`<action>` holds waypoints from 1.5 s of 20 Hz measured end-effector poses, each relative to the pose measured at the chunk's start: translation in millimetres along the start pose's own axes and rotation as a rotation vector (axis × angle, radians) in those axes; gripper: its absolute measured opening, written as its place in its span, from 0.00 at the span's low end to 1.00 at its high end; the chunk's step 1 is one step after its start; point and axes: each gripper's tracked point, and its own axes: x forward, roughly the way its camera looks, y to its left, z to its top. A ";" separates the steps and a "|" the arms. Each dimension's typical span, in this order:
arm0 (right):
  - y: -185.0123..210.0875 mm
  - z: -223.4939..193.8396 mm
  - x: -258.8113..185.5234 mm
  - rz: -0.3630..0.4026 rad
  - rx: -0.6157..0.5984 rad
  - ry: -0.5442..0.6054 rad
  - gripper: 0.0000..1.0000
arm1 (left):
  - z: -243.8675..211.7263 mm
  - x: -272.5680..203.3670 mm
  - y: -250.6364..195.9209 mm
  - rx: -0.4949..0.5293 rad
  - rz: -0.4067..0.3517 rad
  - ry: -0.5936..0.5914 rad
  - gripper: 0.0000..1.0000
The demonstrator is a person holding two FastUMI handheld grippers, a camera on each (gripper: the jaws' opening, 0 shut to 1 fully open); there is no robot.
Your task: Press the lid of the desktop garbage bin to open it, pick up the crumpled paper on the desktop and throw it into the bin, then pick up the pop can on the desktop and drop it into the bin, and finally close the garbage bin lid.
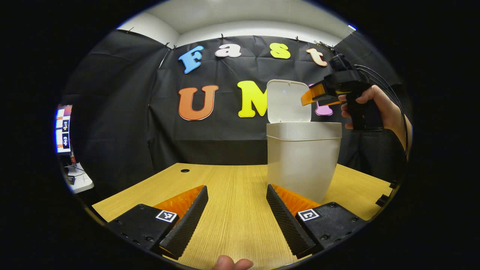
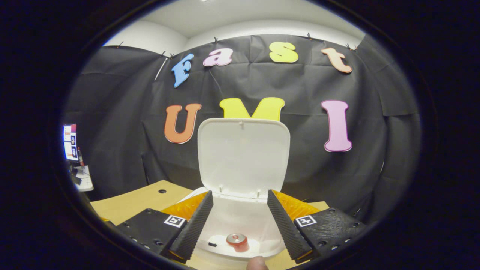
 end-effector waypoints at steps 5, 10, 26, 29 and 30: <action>8.9 67.1 -0.3 -0.021 0.009 -0.170 0.90 | 1.6 -2.1 2.5 -0.033 -0.011 -0.006 1.00; 13.5 99.0 22.4 -0.051 -0.020 -0.212 0.90 | 5.8 -7.3 6.9 -0.048 -0.021 -0.004 1.00; 8.5 159.7 68.0 -0.113 -0.057 -0.332 0.95 | 17.9 -11.0 31.3 -0.053 0.025 -0.044 1.00; 10.2 158.5 79.0 -0.101 -0.056 -0.323 0.92 | 17.3 -10.6 31.9 -0.064 0.023 -0.044 1.00; 10.8 159.8 81.2 -0.096 -0.051 -0.323 0.92 | 16.9 -10.6 32.0 -0.060 0.025 -0.043 1.00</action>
